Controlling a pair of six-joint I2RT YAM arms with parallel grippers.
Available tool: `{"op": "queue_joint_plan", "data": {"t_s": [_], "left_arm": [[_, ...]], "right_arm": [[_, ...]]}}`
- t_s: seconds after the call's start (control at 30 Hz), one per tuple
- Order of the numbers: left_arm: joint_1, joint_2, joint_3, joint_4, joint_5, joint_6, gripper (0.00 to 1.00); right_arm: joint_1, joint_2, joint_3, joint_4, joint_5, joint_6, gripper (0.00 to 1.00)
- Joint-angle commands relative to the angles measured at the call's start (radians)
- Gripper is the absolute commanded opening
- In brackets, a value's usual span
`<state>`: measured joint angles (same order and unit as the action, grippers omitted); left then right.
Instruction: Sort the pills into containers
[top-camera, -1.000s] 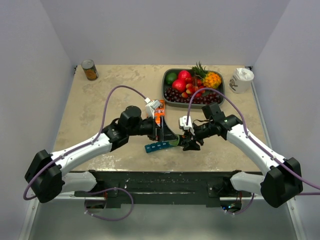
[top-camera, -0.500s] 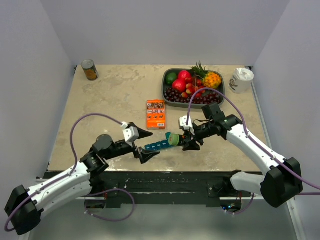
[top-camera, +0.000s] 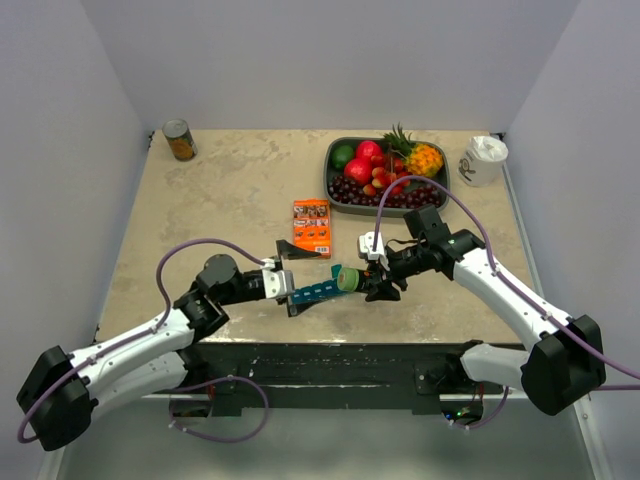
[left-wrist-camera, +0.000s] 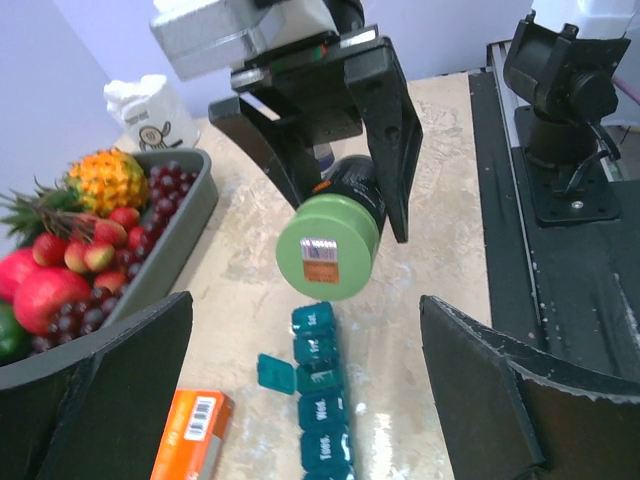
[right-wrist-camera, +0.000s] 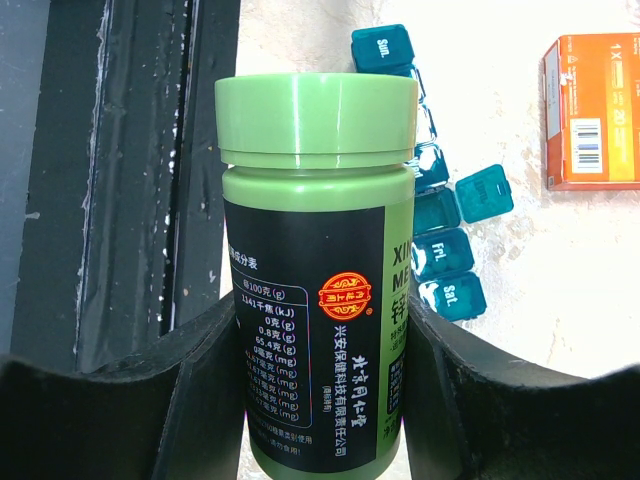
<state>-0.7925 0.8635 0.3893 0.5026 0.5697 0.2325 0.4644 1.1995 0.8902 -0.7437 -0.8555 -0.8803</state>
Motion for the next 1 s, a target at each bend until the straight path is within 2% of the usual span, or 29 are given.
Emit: {"op": "queue_joint_plan", "data": {"t_s": [0.0,0.33,0.73,0.83,0.9,0.93,0.97], "left_arm": [[-0.005,0.035,0.065,0.004,0.064,0.114,0.99],[-0.016,0.084,0.079,0.047,0.07,0.159,0.99],[-0.082,0.27,0.174,0.065,0.047,0.229,0.97],[-0.09,0.308,0.2,0.048,0.055,0.237,0.9],[-0.091,0.321,0.226,0.013,0.061,0.228,0.78],[-0.091,0.331,0.235,-0.004,0.049,0.208,0.71],[-0.091,0.333,0.244,-0.024,0.045,0.205,0.55]], "right_arm": [[0.0,-0.02,0.001,0.015,-0.045,-0.019,0.0],[0.0,-0.014,0.001,0.017,-0.048,-0.019,0.0],[-0.003,-0.018,0.0,0.017,-0.047,-0.019,0.0],[-0.004,-0.025,0.0,0.017,-0.047,-0.017,0.0],[-0.004,-0.025,0.0,0.017,-0.047,-0.017,0.0],[-0.004,-0.023,0.0,0.017,-0.047,-0.017,0.0],[-0.004,-0.023,0.0,0.017,-0.047,-0.017,0.0]]}}
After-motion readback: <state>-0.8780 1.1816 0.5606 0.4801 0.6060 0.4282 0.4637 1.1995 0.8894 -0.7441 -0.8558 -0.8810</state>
